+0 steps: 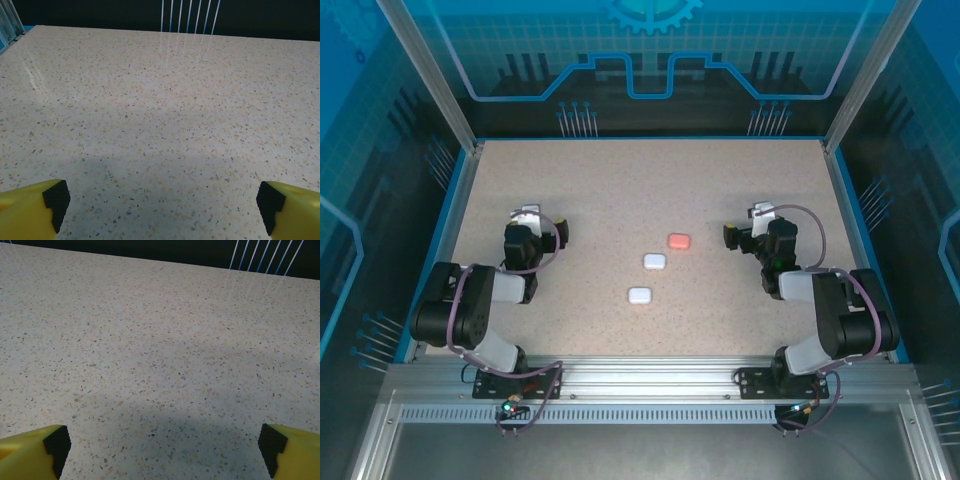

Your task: Insert the wireless bluetooth earbuds into the charging case

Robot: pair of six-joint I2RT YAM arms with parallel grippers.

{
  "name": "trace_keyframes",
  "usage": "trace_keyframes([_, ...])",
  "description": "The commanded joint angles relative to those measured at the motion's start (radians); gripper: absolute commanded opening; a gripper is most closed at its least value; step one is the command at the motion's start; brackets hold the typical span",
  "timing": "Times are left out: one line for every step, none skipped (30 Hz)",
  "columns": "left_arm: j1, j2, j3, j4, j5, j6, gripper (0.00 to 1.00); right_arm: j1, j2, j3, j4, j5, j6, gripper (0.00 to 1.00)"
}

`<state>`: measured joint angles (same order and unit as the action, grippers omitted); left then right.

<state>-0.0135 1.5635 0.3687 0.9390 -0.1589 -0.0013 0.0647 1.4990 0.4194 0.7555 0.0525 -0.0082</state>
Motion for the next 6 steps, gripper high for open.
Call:
trace_keyframes([0.006, -0.013, 0.007, -0.009, 0.027, -0.016, 0.99, -0.005, 0.006, 0.012, -0.001, 0.011, -0.001, 1.0])
trace_keyframes([0.006, -0.014, 0.007, -0.009, 0.026, -0.015, 0.99, -0.005, 0.006, 0.012, -0.001, 0.012, 0.0, 1.0])
trace_keyframes([0.006, -0.014, 0.007, -0.009, 0.027, -0.014, 0.99, -0.004, 0.005, 0.012, -0.001, 0.012, 0.0, 1.0])
trace_keyframes([0.006, -0.014, 0.006, -0.008, 0.027, -0.016, 0.99, -0.005, 0.006, 0.012, -0.001, 0.012, 0.0, 1.0])
trace_keyframes([0.006, -0.014, 0.008, -0.009, 0.027, -0.015, 0.99, -0.005, 0.006, 0.011, -0.001, 0.012, 0.001, 1.0])
trace_keyframes([0.006, -0.014, 0.008, -0.009, 0.027, -0.015, 0.99, -0.004, 0.006, 0.012, -0.001, 0.012, 0.0, 1.0])
